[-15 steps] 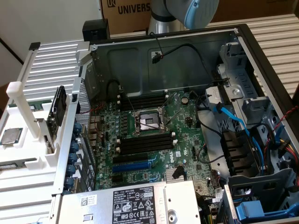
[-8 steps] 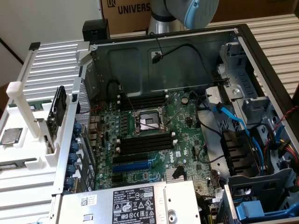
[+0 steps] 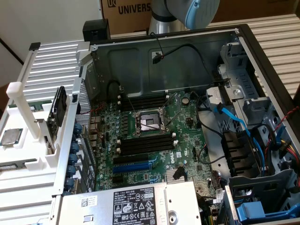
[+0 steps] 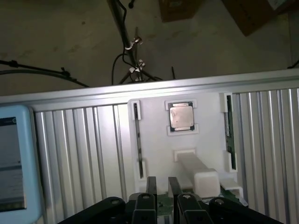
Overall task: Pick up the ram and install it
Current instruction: 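Pick up the ram and move it above insertion slot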
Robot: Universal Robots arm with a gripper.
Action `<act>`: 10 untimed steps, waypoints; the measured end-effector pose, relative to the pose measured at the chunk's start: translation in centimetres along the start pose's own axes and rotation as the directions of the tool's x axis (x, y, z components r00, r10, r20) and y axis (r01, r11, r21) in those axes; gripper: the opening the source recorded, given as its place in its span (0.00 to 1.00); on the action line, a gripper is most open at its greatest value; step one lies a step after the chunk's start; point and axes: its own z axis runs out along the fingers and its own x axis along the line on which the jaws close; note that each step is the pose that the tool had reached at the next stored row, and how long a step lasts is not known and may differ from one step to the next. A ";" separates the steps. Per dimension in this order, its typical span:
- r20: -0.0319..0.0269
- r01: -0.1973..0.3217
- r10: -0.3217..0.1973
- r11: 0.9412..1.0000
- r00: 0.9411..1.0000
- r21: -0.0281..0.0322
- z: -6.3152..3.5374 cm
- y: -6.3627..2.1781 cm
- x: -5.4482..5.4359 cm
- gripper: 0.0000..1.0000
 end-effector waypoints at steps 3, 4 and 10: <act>-0.005 0.000 -0.001 1.000 1.000 -0.008 0.25 0.03 0.0 0.25; -0.006 0.001 -0.001 1.000 1.000 -0.013 0.34 0.03 0.0 0.25; -0.007 0.003 -0.003 1.000 1.000 -0.028 0.94 0.03 0.1 0.25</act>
